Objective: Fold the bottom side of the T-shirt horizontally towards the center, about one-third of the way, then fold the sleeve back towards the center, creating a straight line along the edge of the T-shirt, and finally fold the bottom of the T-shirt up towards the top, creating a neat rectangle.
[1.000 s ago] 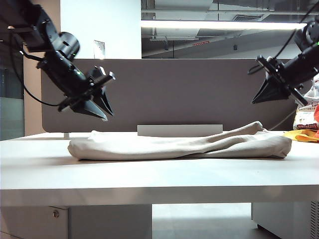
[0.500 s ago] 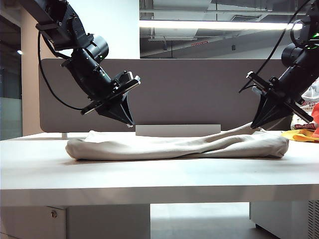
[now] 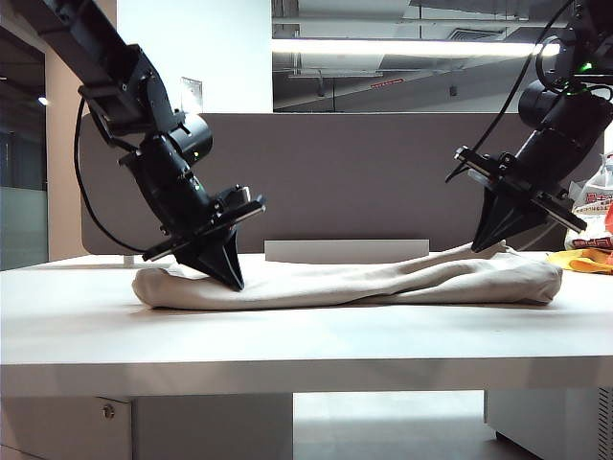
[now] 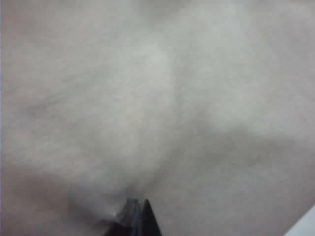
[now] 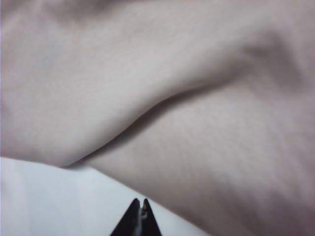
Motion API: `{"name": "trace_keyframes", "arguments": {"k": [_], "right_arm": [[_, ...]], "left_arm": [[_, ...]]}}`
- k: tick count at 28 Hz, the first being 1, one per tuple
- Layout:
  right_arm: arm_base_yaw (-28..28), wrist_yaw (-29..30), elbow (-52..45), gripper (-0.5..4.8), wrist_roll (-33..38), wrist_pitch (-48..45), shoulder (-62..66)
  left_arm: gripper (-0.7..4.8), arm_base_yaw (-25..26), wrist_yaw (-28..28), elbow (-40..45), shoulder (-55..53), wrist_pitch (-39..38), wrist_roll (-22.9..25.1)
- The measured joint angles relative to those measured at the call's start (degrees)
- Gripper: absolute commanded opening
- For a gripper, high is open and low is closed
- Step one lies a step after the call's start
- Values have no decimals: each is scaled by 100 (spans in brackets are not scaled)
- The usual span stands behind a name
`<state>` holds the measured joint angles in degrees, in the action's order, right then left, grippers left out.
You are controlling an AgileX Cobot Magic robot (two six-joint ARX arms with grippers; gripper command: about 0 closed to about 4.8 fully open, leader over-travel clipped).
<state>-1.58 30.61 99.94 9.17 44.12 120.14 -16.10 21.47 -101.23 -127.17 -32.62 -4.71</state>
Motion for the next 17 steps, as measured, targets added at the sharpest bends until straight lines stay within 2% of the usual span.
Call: {"name": "trace_keyframes", "arguments": {"k": [17], "right_arm": [[-2, -413, -11, -4, 173, -87, 562]], "left_arm": [[-6, -2, -140, 2, -55, -46, 199]]}}
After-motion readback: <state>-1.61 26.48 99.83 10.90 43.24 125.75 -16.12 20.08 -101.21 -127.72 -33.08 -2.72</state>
